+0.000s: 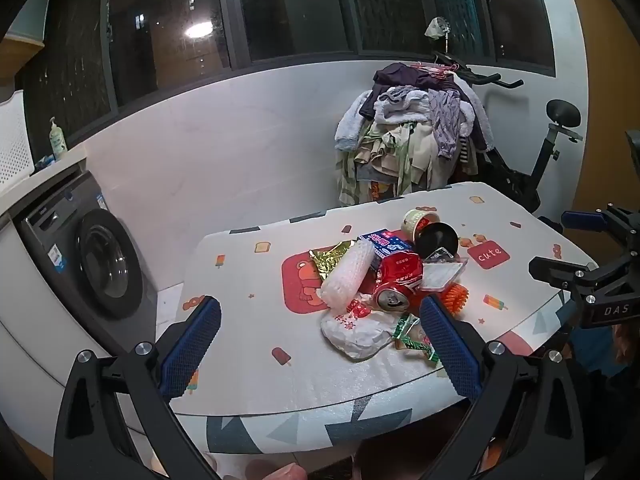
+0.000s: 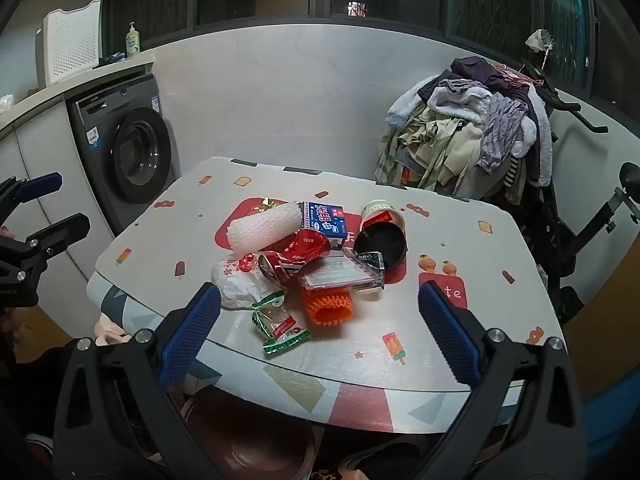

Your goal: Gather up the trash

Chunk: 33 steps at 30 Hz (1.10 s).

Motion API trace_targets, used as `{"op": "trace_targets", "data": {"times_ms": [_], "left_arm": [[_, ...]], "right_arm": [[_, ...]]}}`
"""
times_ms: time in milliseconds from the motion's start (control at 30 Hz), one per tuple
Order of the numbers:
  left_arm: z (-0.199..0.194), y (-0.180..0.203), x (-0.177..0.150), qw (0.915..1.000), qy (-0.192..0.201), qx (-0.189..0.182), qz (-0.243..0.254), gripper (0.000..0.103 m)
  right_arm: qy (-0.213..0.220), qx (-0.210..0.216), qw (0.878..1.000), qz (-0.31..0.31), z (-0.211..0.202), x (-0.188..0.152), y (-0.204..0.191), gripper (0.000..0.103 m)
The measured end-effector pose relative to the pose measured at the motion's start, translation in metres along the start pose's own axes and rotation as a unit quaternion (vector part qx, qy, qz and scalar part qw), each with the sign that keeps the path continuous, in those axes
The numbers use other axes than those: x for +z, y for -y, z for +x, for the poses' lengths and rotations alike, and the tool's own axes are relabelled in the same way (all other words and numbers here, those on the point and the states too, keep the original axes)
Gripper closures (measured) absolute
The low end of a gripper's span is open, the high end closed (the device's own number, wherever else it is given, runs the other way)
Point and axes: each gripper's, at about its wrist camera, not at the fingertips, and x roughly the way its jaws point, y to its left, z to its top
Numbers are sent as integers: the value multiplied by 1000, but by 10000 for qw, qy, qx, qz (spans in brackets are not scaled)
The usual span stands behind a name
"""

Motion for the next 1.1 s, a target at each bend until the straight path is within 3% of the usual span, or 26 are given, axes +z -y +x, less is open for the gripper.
{"op": "trace_targets", "data": {"times_ms": [1100], "left_arm": [[0,-1,0,10000,-23,-46,-47,5]], "right_arm": [[23,-80,10000,-49,0,0,11,6]]}}
